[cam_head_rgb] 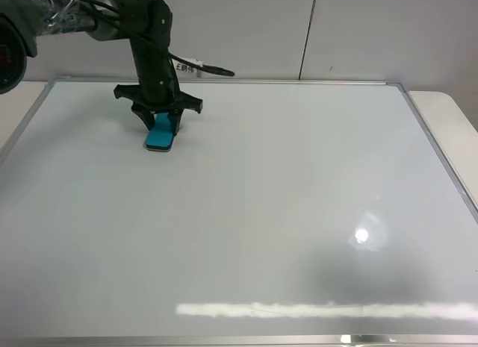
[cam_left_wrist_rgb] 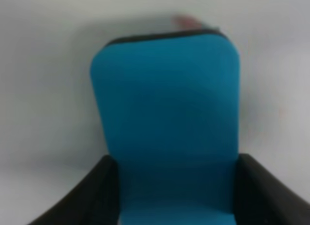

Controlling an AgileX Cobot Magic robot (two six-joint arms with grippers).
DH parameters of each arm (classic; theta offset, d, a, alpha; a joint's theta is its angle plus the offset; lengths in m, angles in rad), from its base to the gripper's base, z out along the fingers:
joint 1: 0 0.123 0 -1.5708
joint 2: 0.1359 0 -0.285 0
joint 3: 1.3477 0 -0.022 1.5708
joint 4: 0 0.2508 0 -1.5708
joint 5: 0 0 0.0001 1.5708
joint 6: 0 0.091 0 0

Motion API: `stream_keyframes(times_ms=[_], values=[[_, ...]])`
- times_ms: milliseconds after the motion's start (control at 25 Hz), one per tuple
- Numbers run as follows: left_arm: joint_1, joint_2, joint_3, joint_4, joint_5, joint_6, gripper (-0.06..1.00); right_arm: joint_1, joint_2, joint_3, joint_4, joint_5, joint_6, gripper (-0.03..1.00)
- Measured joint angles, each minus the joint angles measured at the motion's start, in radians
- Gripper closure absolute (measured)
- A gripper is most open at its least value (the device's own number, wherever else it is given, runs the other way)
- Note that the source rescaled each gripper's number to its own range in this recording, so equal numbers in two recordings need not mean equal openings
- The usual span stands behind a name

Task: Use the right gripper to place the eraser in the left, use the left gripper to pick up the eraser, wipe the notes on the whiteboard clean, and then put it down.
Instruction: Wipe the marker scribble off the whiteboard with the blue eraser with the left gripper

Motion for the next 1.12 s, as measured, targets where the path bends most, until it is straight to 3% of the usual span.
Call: stream_keyframes(times_ms=[240,440,720,1120], values=[[-0.120,0.012,-0.018,-0.013,0.003,0.000,0.90,0.000,0.000,0.000,0.000,0.000,0.000,-0.03],[-0.141,0.015,-0.020,-0.039,0.004,0.004,0.90,0.000,0.000,0.000,0.000,0.000,0.000,-0.03],[-0.064,0.024,-0.049,-0.092,0.001,0.041,0.90,0.000,0.000,0.000,0.000,0.000,0.000,-0.03],[0.159,0.122,-0.242,-0.099,0.070,0.085,0.90,0.000,0.000,0.000,0.000,0.000,0.000,-0.03]])
